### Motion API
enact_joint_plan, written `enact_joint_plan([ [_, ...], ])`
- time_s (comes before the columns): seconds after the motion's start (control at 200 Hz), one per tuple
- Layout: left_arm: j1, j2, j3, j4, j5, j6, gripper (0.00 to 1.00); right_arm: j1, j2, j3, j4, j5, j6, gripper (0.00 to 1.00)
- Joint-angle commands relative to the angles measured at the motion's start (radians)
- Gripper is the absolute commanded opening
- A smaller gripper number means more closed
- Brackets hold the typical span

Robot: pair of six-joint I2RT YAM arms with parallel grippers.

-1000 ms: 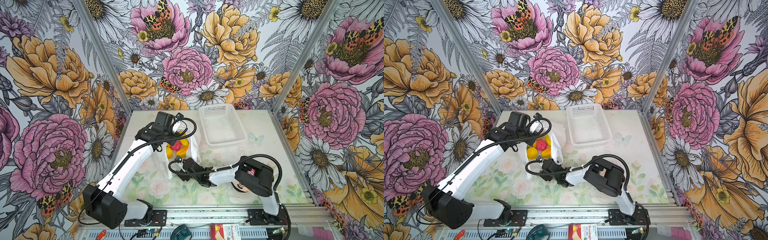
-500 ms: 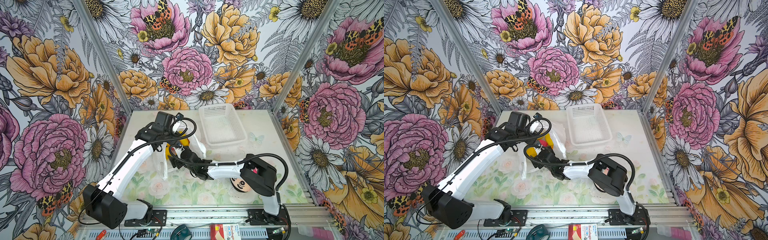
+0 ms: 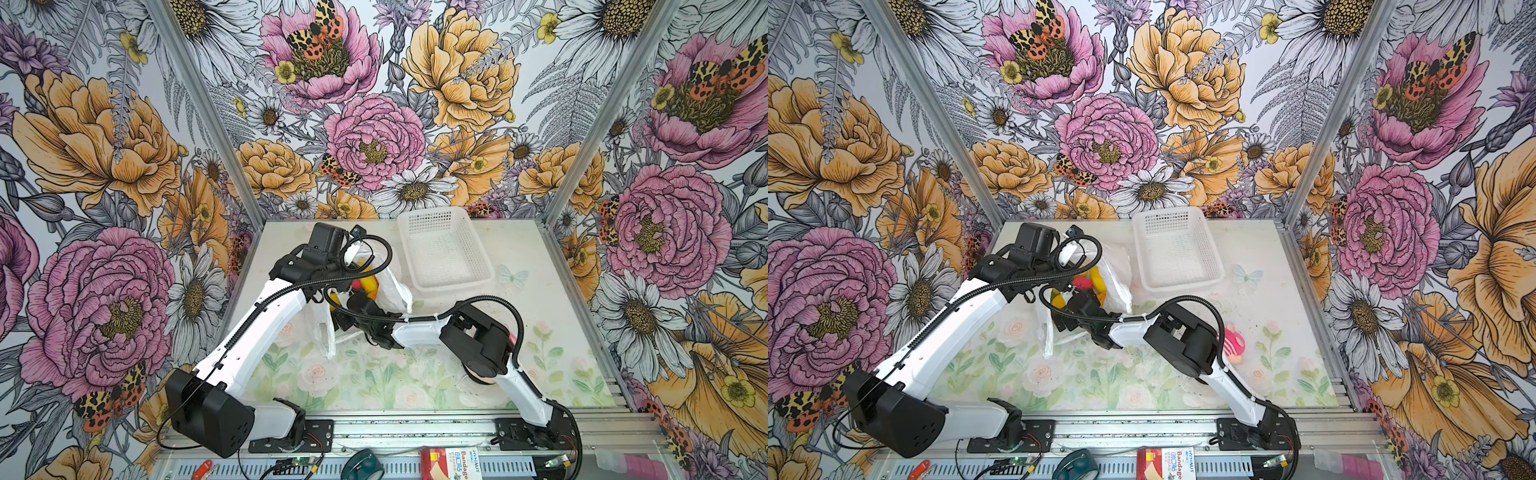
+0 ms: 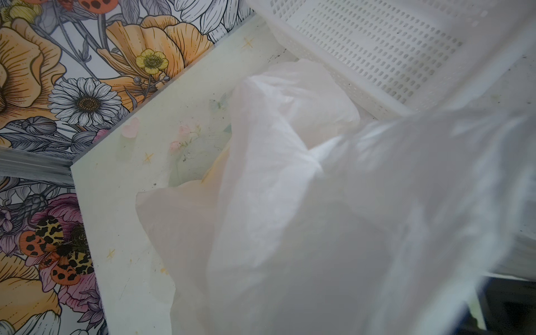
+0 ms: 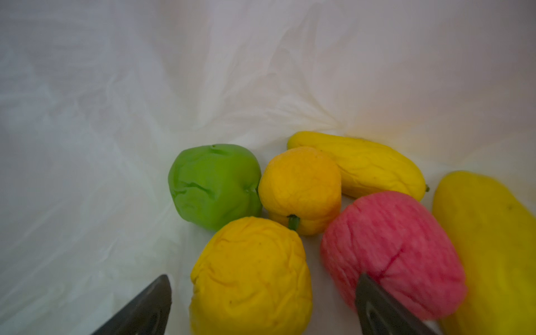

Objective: Untie the knot of the plastic bag and take out the fruit
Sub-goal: 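Reach the right gripper into the bag opening toward the fruit, then grasp the round yellow fruit with the right gripper and lift it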

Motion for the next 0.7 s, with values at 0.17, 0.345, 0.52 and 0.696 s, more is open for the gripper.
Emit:
enact_joint_plan([
  [0.17,0.008,-0.026,-0.002,0.022,0.028,-0.008,0.00,-0.008,0.126,0.164,-0.105,-0.035,0.047,0.97],
  [0.345,0.008,-0.023,-0.005,0.024,0.023,-0.005,0.00,-0.010,0.108,0.138,-0.106,-0.042,0.058,0.76],
  [0.52,0.007,-0.018,-0.008,0.023,0.014,-0.002,0.00,-0.009,0.081,0.066,-0.070,-0.040,0.070,0.70],
  [0.696,0.008,-0.017,-0.011,0.025,0.010,0.000,0.00,-0.010,0.045,0.015,-0.070,-0.031,0.074,0.48],
])
